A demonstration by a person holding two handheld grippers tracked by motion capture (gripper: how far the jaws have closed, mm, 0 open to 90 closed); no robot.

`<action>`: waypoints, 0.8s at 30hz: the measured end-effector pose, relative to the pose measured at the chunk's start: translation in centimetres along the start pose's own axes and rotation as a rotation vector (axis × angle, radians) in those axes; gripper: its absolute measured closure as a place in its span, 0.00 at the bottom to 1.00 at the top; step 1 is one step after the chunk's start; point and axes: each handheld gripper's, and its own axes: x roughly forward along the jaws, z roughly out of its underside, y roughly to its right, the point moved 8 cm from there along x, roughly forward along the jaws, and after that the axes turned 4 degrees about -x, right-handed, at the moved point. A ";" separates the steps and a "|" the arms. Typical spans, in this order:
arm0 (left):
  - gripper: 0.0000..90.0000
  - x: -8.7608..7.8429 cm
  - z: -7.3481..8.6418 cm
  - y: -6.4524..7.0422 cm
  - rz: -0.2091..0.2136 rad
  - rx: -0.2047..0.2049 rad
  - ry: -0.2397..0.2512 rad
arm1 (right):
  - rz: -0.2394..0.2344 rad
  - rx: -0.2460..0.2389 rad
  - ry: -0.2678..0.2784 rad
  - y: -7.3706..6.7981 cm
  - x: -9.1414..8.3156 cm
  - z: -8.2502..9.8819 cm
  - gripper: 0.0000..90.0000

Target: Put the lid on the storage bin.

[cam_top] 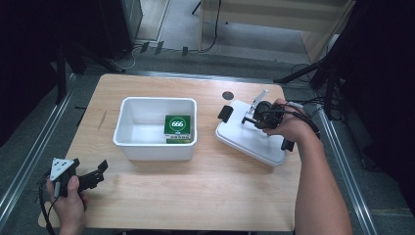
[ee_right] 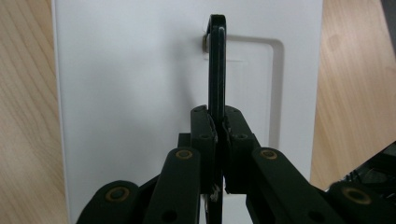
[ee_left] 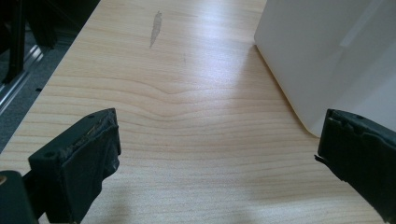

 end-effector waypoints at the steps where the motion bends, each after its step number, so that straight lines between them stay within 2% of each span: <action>1: 0.00 0.0 0.0 0.0 0.001 0.001 -0.001 | 0.000 -0.009 0.001 0.0 -0.3 -0.1 0.95; 11: 0.00 0.0 0.0 0.0 0.002 -0.002 -0.001 | 0.014 -0.054 0.042 0.5 -4.3 -2.3 0.95; 24: 0.00 0.0 0.0 0.0 0.001 -0.002 0.001 | 0.006 -0.115 0.073 0.4 -7.3 -5.5 0.95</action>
